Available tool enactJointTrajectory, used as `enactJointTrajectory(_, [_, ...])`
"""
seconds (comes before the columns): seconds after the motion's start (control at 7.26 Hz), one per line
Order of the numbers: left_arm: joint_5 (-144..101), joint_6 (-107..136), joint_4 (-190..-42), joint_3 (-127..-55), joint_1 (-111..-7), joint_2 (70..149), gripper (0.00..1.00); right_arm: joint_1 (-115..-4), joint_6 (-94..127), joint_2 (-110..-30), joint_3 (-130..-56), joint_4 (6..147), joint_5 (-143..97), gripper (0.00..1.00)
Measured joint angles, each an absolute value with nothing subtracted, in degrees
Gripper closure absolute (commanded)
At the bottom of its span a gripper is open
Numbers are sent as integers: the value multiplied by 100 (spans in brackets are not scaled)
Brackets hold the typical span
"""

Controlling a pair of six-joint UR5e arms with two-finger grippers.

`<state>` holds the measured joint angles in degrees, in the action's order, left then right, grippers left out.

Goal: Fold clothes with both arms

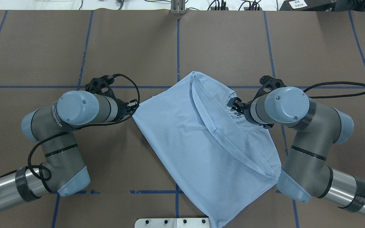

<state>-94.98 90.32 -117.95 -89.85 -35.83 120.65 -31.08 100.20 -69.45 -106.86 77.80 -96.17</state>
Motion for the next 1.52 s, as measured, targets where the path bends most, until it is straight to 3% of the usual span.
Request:
enactJointTrajectory(0.55, [-9536,8834,-13851,-6171,-4315,13538,100,-3085,10127,-6677,-10720,7770,-9599,0])
enactJointTrajectory(0.69, [-9531,8775,-14157,-5769,-4379,13662,66,-3082,10148,-6613,-10739,7770,-9594,0])
enactJointTrajectory(0.96, [-9532,8700,-14332,-5537,-4419,13728,65,-3005,10162,-6505,-10756,7770,-9558,2])
enactJointTrajectory(1.1, [-9537,8701,-14348,-5568,-4413,13717,64,-2895,10146,-6472,-10741,7769,-9545,18])
enactJointTrajectory(1.52, [-9536,8733,-14361,-5883,-4375,13532,64,-2179,8921,-6411,-10733,7791,-9028,23])
